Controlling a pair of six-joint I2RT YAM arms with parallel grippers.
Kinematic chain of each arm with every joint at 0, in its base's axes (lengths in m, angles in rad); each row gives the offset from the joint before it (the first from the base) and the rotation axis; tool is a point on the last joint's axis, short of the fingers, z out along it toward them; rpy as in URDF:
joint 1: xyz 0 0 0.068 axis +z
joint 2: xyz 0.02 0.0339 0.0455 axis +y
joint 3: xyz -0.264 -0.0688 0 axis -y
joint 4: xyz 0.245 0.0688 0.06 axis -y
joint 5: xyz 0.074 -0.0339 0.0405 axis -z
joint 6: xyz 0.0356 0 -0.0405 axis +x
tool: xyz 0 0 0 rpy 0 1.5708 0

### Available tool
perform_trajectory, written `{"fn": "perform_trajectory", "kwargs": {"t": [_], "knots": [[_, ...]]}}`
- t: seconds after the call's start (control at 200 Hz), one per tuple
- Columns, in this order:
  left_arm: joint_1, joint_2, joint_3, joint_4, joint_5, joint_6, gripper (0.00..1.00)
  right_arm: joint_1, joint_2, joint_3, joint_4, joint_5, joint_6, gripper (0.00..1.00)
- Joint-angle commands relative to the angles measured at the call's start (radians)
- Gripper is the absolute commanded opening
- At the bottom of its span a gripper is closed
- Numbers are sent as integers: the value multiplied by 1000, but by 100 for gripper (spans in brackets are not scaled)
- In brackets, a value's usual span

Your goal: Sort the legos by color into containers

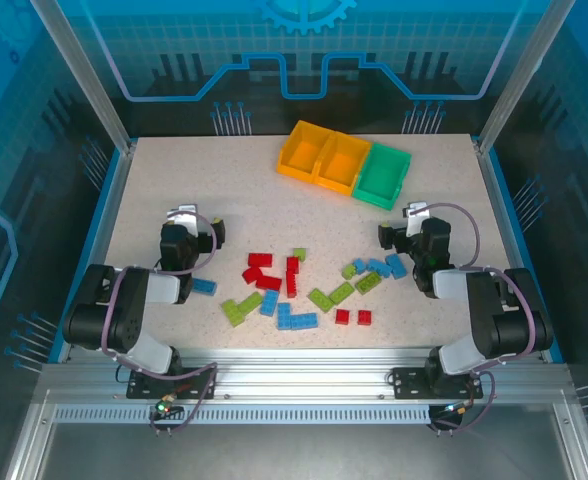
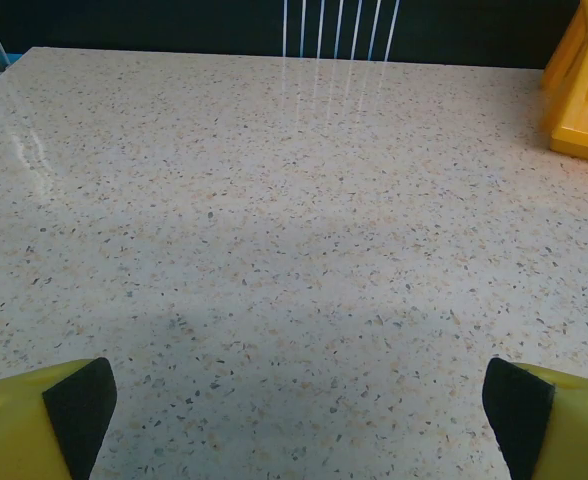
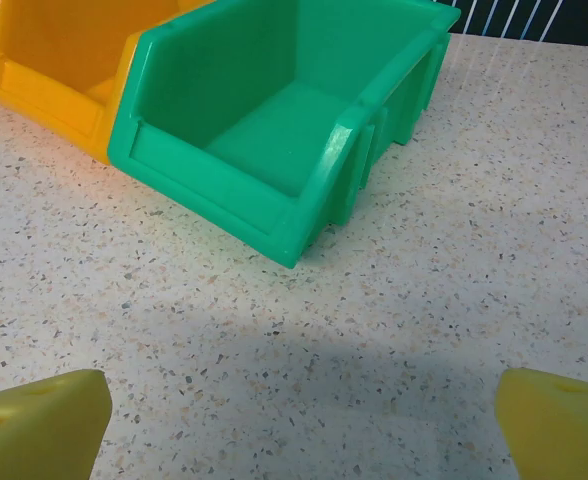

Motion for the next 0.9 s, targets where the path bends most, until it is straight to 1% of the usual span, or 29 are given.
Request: {"fn": "perform_trajectory", "kwargs": {"t": [0.0, 0.53, 0.615, 0.635, 0.675, 0.72, 0.755, 0.79, 0.84, 0.895], "knots": [[4, 6, 7, 6, 2, 1, 99, -1, 1, -2, 33, -1, -12, 100], [4, 6, 7, 2, 9, 2, 99, -7, 0, 0, 33, -10, -9, 100], [4, 6, 7, 4, 8, 2, 99, -6, -33, 53, -70, 18, 3, 99], [3, 5, 8, 6, 5, 3, 99, -6, -46, 81, -127, 34, 8, 98], [3, -6, 16, -16, -9, 0, 99, -9, -75, 162, -297, 65, 37, 97], [3, -45, 37, -80, -23, -3, 99, -19, -95, 254, -491, 65, 83, 96], [0, -92, 74, -178, -26, -3, 99, -25, -105, 309, -591, 49, 109, 92], [-6, -145, 126, -347, -39, -20, 99, -27, -110, 357, -677, 42, 134, 92], [-10, -204, 226, -603, -67, -142, 99, -29, -99, 423, -769, 42, 175, 93], [-15, -227, 322, -822, -18, -226, 99, -29, -53, 527, -885, 26, 210, 91]]}}
